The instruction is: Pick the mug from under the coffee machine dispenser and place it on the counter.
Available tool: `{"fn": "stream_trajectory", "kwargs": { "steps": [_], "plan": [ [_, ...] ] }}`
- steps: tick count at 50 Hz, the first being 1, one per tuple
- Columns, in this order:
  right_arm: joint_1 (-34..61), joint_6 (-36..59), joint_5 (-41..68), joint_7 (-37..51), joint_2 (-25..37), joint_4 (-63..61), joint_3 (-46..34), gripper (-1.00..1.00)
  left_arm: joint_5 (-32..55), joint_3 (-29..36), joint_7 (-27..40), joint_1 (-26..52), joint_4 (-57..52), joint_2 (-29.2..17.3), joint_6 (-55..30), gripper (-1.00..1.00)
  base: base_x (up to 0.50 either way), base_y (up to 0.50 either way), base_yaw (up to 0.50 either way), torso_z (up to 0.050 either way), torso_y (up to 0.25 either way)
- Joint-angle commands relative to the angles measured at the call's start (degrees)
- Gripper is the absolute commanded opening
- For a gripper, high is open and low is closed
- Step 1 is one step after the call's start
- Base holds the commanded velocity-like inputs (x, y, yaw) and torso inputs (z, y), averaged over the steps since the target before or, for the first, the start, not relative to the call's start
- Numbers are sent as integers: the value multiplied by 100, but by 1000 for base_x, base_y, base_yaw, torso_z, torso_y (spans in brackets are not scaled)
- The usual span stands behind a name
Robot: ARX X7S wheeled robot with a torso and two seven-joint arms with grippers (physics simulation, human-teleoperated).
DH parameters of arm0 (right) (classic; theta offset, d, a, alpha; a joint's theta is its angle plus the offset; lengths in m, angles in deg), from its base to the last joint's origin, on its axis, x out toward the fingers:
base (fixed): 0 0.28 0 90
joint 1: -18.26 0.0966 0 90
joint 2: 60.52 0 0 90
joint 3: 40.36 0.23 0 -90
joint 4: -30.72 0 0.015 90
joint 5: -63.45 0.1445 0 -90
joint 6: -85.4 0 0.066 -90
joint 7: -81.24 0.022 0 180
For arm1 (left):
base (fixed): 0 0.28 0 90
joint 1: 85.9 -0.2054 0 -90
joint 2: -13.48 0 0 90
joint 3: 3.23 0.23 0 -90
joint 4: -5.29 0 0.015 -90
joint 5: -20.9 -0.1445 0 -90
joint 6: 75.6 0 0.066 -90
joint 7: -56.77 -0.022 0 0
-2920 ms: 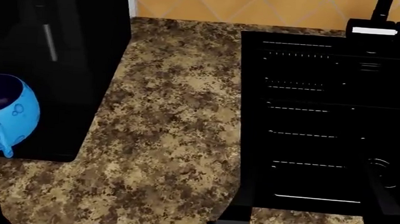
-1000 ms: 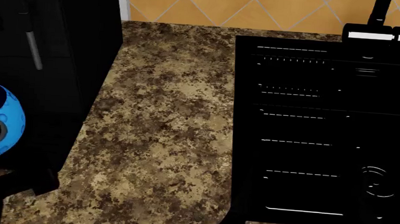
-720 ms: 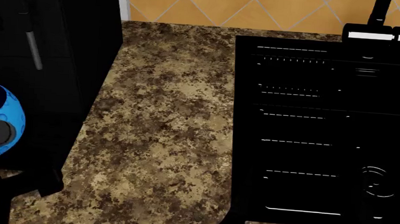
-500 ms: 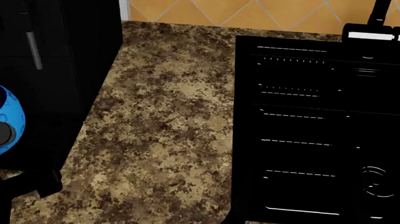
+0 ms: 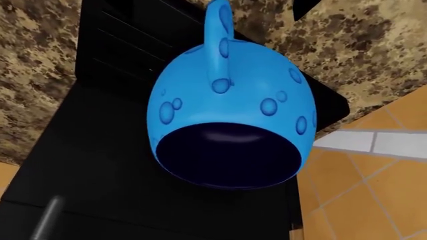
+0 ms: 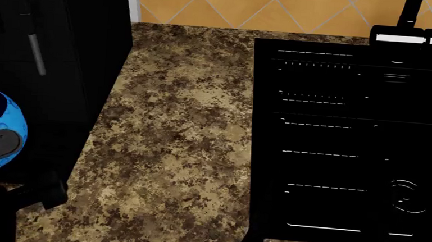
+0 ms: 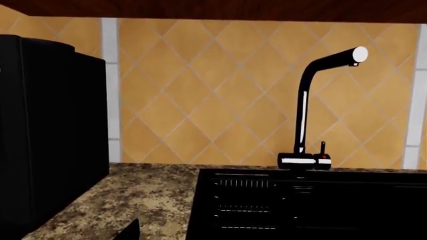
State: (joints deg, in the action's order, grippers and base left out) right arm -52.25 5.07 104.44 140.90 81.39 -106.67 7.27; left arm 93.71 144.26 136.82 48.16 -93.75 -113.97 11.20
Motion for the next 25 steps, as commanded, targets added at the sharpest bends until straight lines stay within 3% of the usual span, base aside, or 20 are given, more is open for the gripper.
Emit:
{"fn": "stream_trajectory", "kwargs": {
  "steps": [1,25],
  "plan": [
    [-40,-38,-21,-30,-39,76,-17,100,-22,-5,-61,16,233,95,-20,100,0,0,0,0,0],
    [-27,-27,2,-81,-59,145,-14,100,1,-61,-216,48,567,230,-25,100,0,0,0,0,0]
  ]
}}
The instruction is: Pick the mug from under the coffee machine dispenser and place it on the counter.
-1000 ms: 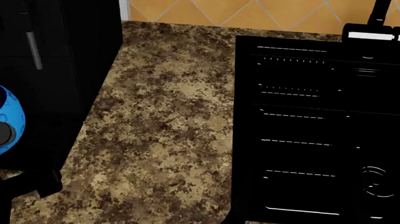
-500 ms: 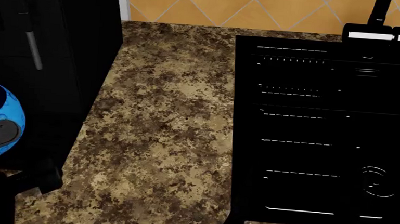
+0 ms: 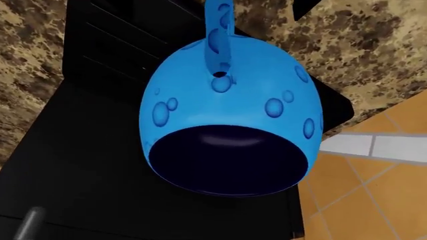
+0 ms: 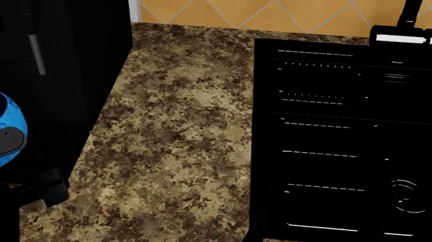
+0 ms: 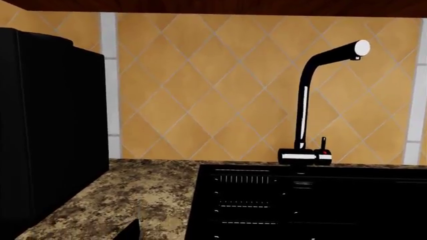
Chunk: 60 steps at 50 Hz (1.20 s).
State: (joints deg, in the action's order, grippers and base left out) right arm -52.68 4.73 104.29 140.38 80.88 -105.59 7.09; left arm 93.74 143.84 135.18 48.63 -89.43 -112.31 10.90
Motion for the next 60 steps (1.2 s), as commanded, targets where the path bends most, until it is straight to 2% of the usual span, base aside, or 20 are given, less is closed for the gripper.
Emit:
{"fn": "stream_trajectory", "kwargs": {
  "steps": [1,2,3,23,31,45,60],
  "plan": [
    [11,1,13,-35,-10,49,5,100,-7,-17,-54,3,140,70,2,100,0,0,0,0,0],
    [10,-4,14,-42,-16,67,4,100,5,-17,-74,-1,144,74,-2,100,0,0,0,0,0],
    [11,-1,17,-43,-18,70,4,100,6,-17,-79,-5,145,76,0,-100,0,0,0,0,0],
    [-55,-51,-37,-94,-76,190,-29,100,-91,-119,69,-154,-131,-97,146,-100,0,0,0,0,0],
    [-58,-38,-47,-96,-94,192,-40,100,-222,-112,408,-165,-651,-373,45,-100,0,0,0,0,0],
    [-71,-37,-43,-82,-85,178,-26,100,-236,-107,602,-363,-1538,-783,-12,-100,0,0,0,0,0],
    [-47,20,-9,-66,-58,128,-12,100,-530,156,204,-513,-2668,-1534,-344,-100,0,0,0,0,0]
  ]
}}
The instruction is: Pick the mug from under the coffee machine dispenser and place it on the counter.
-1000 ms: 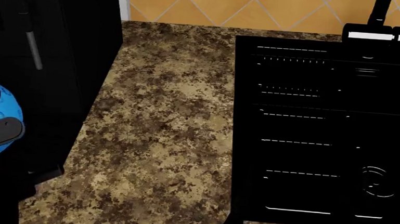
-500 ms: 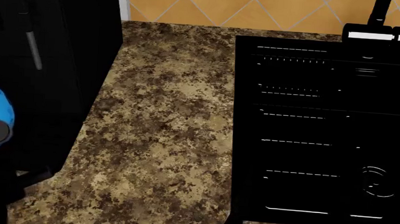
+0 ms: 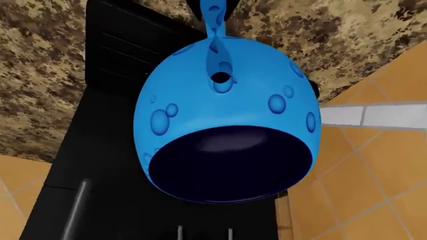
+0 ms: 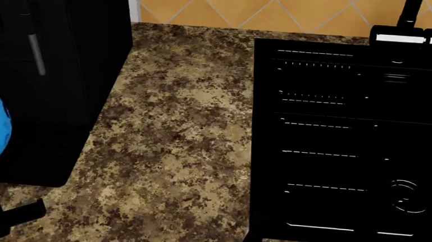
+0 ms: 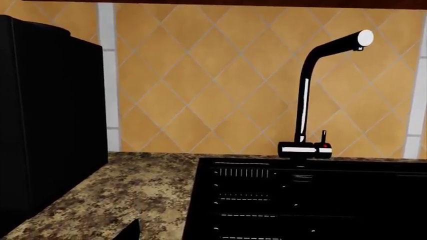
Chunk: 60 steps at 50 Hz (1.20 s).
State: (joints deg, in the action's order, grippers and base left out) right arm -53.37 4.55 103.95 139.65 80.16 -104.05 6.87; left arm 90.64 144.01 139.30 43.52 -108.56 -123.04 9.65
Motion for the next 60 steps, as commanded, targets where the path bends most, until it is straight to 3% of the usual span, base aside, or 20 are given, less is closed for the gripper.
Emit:
{"fn": "stream_trajectory", "kwargs": {
  "steps": [1,7,15,34,60],
  "plan": [
    [35,51,38,13,22,-39,17,100,-227,157,-246,26,-803,-470,-261,-100,0,0,0,0,0],
    [25,15,73,22,89,-54,74,100,-350,231,-317,106,-907,-437,-414,-100,0,0,0,0,2],
    [11,5,59,14,85,-36,75,100,-280,258,-1009,173,-856,-383,-334,-100,0,0,0,0,0],
    [-79,-90,-11,-18,64,66,74,100,-185,654,-2018,809,-945,152,-1071,-100,0,0,0,0,0],
    [-94,-64,-16,-14,19,60,58,100,-143,1007,-2593,821,-941,504,-1355,-100,0,0,0,0,0]
  ]
}}
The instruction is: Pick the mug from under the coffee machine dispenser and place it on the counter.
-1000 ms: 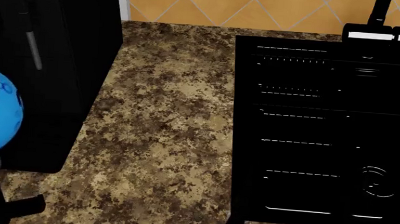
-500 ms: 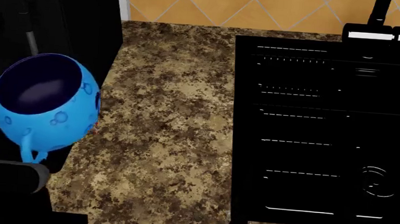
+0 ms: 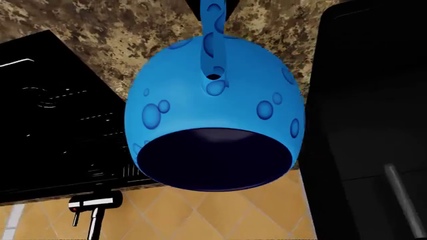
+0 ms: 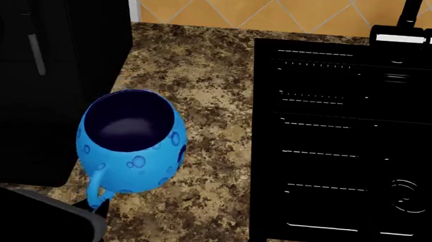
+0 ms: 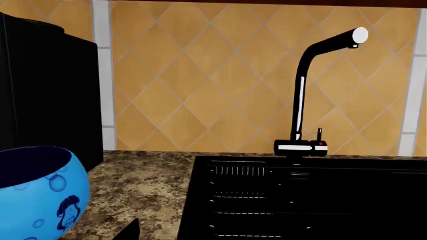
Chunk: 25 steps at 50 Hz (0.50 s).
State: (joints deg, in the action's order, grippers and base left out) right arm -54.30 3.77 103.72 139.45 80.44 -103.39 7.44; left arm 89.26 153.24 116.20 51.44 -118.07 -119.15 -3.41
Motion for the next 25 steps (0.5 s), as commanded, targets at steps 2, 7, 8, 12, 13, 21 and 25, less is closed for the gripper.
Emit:
{"fn": "stream_trajectory", "kwargs": {
  "steps": [2,7,8,12,13,21,25],
  "plan": [
    [-4,12,8,8,-6,-7,4,100,-13,107,-302,36,5,111,-83,-100,0,0,0,0,0],
    [-22,-9,-2,-3,-5,16,8,100,-38,145,-354,-7,22,76,-95,-100,0,0,0,0,0],
    [-22,-9,-4,-5,-8,16,6,100,-39,148,-365,-15,23,76,-91,-100,0,0,0,0,0],
    [-19,-3,12,-7,0,17,13,100,-163,195,-453,-115,88,78,-29,-100,0,0,0,0,0],
    [-14,6,20,0,4,6,17,100,-190,202,-464,-139,101,75,-11,-100,0,0,0,0,0],
    [55,99,47,7,-11,-50,7,100,-509,293,-541,-462,283,-27,195,-100,0,0,0,0,1],
    [68,117,55,-5,-22,-41,-1,100,-686,350,-723,-576,458,-28,304,-100,0,0,0,0,0]
  ]
}}
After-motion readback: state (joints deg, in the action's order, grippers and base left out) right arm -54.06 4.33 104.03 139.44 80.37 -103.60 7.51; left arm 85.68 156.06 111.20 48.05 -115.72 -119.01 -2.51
